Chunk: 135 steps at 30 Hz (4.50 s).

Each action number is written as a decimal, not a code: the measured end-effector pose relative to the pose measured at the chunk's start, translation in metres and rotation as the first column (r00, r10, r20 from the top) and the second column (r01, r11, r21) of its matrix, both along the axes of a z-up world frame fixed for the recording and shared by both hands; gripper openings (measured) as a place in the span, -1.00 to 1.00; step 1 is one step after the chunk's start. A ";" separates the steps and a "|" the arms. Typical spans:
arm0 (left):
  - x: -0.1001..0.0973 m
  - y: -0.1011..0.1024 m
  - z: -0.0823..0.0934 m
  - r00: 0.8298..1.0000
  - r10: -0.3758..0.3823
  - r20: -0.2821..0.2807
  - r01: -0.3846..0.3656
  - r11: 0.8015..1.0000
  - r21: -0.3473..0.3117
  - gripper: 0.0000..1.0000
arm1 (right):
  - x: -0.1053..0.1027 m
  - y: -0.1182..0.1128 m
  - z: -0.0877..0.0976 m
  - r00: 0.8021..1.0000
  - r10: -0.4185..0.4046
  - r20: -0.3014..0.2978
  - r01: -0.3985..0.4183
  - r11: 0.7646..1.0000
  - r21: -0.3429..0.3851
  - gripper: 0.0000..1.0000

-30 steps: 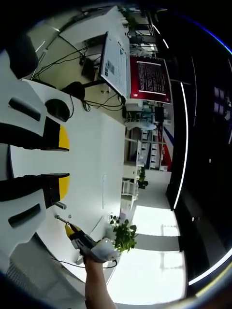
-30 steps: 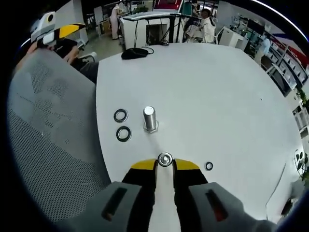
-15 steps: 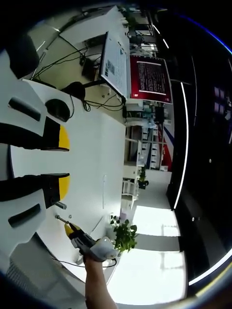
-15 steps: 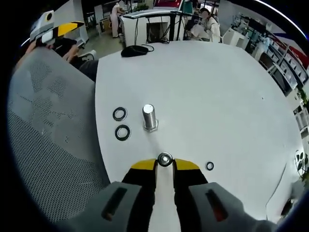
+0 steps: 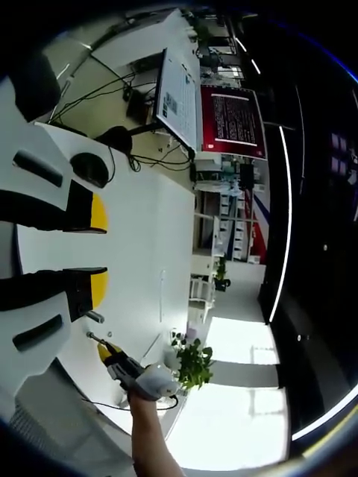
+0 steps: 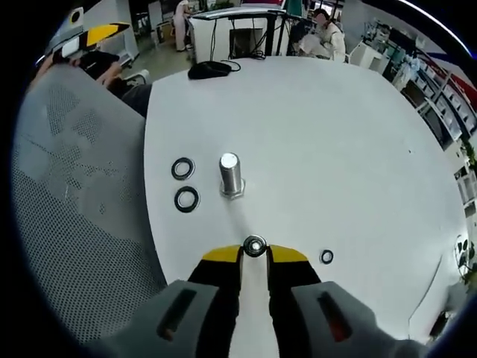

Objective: Place the washer onto the threaded stud by aligning its center hole with the stud, sliding it down to the base, and recovering from edge contact or off-axis alignment until the washer reaches the visible bottom stop.

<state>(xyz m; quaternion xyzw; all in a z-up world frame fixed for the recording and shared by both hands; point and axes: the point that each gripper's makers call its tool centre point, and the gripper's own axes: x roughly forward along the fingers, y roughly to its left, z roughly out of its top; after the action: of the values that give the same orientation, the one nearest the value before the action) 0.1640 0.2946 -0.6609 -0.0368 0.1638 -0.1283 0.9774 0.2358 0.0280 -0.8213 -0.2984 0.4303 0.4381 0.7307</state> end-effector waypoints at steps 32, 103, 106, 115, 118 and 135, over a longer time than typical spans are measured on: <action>0.000 0.001 0.000 1.000 0.008 -0.002 -0.008 1.000 0.000 -0.68 | -0.009 -0.026 -0.045 0.996 0.037 -0.082 -0.045 0.993 -0.106 -0.93; -0.001 0.002 -0.004 1.000 0.014 -0.026 -0.014 1.000 0.010 -0.68 | 0.068 -0.067 -0.042 0.972 -0.232 -0.038 0.235 0.969 0.081 -0.64; -0.001 0.002 -0.004 1.000 0.014 -0.026 -0.014 1.000 0.009 -0.68 | 0.071 -0.068 -0.046 0.969 -0.242 -0.039 0.244 0.966 0.079 -0.57; 0.000 0.003 -0.003 1.000 0.021 -0.019 -0.021 1.000 0.001 -0.68 | 0.078 -0.064 -0.045 0.963 -0.267 -0.024 0.268 0.959 0.090 -0.59; 0.000 0.003 -0.003 1.000 0.022 -0.018 -0.022 1.000 0.000 -0.68 | 0.082 -0.062 -0.046 0.957 -0.289 -0.019 0.289 0.952 0.097 -0.61; 0.000 0.003 -0.001 1.000 0.028 -0.015 -0.028 1.000 -0.008 -0.67 | 0.080 -0.063 -0.044 0.954 -0.300 0.024 0.295 0.948 0.114 -0.69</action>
<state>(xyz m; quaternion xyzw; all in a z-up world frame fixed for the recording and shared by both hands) 0.1639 0.2978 -0.6623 -0.0439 0.1699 -0.1151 0.9777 0.3158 -0.0352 -0.8656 -0.1985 0.4306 0.3396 0.8123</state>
